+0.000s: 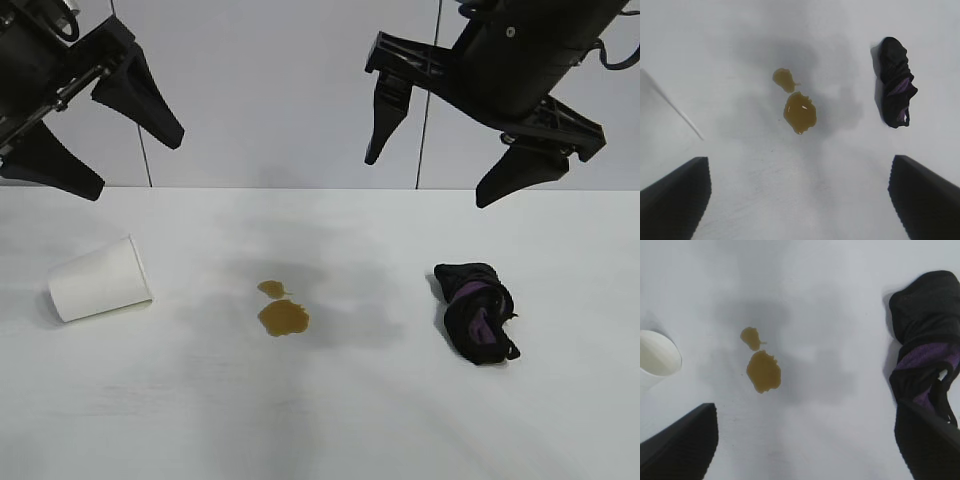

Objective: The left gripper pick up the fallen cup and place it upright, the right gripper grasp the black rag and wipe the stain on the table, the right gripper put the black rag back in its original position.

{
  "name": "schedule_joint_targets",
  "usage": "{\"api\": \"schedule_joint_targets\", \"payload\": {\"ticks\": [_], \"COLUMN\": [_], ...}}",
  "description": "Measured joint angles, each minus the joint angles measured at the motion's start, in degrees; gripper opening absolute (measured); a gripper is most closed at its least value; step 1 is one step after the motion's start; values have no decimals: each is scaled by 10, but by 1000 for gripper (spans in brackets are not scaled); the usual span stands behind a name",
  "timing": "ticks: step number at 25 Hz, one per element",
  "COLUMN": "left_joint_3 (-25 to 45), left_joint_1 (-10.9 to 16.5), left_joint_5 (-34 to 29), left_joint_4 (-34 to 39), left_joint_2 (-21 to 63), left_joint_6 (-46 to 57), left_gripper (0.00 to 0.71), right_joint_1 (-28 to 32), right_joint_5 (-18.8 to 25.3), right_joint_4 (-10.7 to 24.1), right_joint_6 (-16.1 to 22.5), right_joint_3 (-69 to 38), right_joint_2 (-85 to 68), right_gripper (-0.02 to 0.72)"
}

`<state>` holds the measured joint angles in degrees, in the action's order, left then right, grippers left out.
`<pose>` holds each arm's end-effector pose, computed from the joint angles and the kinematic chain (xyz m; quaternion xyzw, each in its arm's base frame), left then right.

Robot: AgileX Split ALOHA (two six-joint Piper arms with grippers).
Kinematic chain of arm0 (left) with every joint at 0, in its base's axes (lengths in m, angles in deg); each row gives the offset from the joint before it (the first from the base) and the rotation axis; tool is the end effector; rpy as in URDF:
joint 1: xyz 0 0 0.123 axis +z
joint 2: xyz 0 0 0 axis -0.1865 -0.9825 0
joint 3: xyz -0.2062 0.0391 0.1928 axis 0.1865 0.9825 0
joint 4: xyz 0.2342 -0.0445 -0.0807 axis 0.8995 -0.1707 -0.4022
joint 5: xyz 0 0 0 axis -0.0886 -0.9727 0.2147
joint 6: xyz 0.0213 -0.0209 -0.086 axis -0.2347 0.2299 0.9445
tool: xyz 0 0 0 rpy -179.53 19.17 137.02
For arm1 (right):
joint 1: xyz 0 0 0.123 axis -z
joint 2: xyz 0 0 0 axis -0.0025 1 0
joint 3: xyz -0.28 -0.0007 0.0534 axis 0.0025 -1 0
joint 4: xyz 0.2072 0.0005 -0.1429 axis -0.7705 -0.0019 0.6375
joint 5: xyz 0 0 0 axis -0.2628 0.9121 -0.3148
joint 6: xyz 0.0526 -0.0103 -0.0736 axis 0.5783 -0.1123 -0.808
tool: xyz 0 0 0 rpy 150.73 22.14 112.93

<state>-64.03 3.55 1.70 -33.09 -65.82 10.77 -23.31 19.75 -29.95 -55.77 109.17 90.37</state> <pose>0.3498 -0.0948 0.2370 0.0745 0.9325 -0.3030 0.1816 0.3166 0.1432 0.2582 0.0585 0.9556 0.1580 0.2419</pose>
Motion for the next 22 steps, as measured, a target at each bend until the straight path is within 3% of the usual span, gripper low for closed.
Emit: {"api": "schedule_joint_targets", "payload": {"ticks": [4,12,17,22], "left_joint_3": [-10,-12,12,14], "left_joint_1": [0,0,-5,-42], "left_joint_5": [-2,0,59,86], "left_joint_4": [40,209,219,221], "left_joint_2": [0,0,-1,-35], "left_joint_6": [-72,-404,-442,-456], "left_gripper": [693,693,693,693], "right_joint_1": [0,0,0,0], "right_joint_5": [1,1,1,1], "right_joint_4": [0,0,0,0], "right_joint_6": [-6,-11,-11,-13], "right_joint_3": [0,0,0,0], "right_joint_2": [0,0,0,0], "right_gripper": [663,661,661,661]}}
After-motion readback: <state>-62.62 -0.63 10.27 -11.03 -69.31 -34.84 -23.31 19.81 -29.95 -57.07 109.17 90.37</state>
